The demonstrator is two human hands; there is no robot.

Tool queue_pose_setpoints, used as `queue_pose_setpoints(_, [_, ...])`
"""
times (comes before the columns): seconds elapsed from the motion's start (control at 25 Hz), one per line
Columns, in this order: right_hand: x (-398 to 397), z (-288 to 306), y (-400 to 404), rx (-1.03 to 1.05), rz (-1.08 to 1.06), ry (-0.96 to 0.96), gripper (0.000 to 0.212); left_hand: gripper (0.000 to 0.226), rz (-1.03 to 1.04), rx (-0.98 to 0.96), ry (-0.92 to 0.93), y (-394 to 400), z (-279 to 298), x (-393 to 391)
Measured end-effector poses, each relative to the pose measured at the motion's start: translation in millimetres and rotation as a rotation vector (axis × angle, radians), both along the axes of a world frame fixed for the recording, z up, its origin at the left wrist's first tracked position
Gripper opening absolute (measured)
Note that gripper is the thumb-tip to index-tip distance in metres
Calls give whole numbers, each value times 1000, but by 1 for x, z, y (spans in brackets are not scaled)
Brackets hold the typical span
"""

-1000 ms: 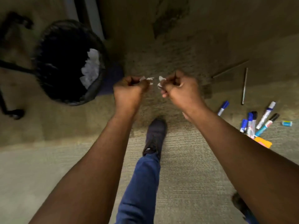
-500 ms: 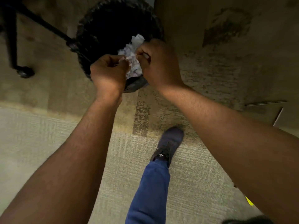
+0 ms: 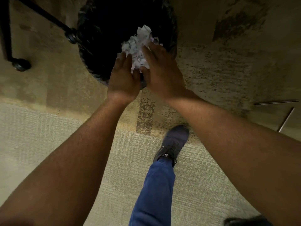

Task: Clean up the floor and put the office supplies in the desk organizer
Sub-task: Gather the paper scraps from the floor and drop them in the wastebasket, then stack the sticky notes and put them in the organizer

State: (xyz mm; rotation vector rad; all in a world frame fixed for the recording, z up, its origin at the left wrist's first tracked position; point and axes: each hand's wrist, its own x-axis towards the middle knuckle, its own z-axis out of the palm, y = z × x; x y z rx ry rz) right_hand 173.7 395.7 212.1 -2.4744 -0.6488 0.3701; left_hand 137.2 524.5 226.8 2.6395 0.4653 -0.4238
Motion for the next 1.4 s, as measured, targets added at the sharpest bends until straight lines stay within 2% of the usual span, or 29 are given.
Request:
queue_pose_setpoints(0.24, [-50,6,-61,15,-162,-56,55,51,-66,-9,-173,-66,10,-50])
queue_pose_setpoints(0.32, [-72,5,-95,-14,-217,-84,54,51,-121,23,-123,-96,10,-63])
queue_pose_setpoints(0.6, [-163,6,-231,-93,-440,95,54,61,-357,69,80,-221,2,-129])
queue_pose_setpoints(0.72, [-209,4,-282,-121,-519,172,57,66,-480,26,132,-272,-2,-160])
queue_pose_setpoints(1.0, [-301,-17,-372,-125,-796,310,53,58,-700,-6,284,-369,-28,-213])
queue_pose_setpoints(1.2, [-342,-47,-426,-41,-1066,322,40,44,-731,-51,294,-421,-57,-229])
queue_pose_setpoints(1.4, [-376,-92,-472,27,-1275,525,20,23,-585,-87,287,-453,-101,-225])
